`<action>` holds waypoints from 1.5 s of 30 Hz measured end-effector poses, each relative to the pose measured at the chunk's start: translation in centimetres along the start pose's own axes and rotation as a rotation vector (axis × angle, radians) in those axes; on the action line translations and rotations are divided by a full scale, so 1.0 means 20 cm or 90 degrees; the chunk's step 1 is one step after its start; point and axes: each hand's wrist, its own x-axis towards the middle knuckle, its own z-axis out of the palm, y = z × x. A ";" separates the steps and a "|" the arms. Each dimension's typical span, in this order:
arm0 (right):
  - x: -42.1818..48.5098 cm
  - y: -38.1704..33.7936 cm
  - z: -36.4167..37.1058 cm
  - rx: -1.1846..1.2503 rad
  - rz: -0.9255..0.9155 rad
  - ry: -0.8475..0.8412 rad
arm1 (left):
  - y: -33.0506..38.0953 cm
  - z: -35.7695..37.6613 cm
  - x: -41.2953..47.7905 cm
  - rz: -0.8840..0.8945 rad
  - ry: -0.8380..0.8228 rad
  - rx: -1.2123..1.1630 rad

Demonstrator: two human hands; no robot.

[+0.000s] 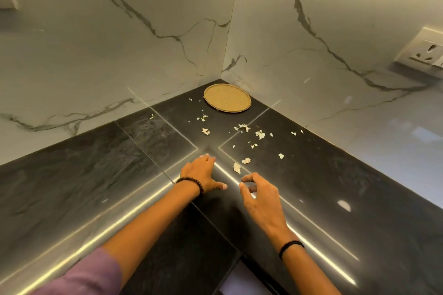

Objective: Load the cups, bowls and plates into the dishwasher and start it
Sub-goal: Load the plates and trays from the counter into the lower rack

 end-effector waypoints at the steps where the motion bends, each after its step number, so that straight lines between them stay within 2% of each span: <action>1: 0.05 0.00 0.01 -0.003 -0.001 -0.004 | 0.00 -0.03 0.05 -0.021 -0.030 0.024; 7: 0.42 -0.01 -0.01 -0.034 -0.021 -0.032 | -0.01 -0.21 0.32 -0.134 -0.232 0.008; 9: 0.57 -0.01 -0.02 -0.034 -0.028 -0.050 | -0.04 -0.19 0.41 -0.151 -0.270 0.016; 15: 1.07 0.07 -0.02 0.026 -0.012 -0.032 | -0.01 -0.18 0.59 -0.146 -0.287 0.072; 23: 1.71 0.31 0.21 0.116 0.162 0.051 | 0.09 -0.27 0.69 -0.130 -0.309 0.117; 28: 1.80 0.18 0.19 0.153 0.268 0.075 | 0.08 -0.26 0.75 -0.131 -0.310 0.115; 35: 1.90 0.13 0.24 0.184 0.331 0.058 | 0.04 -0.21 0.81 -0.132 -0.313 0.137; 39: 1.92 0.13 0.25 0.302 0.359 0.053 | 0.01 -0.19 0.84 -0.123 -0.304 0.146; 45: 1.85 0.14 0.24 0.673 0.376 0.027 | 0.02 -0.19 0.84 -0.135 -0.315 0.133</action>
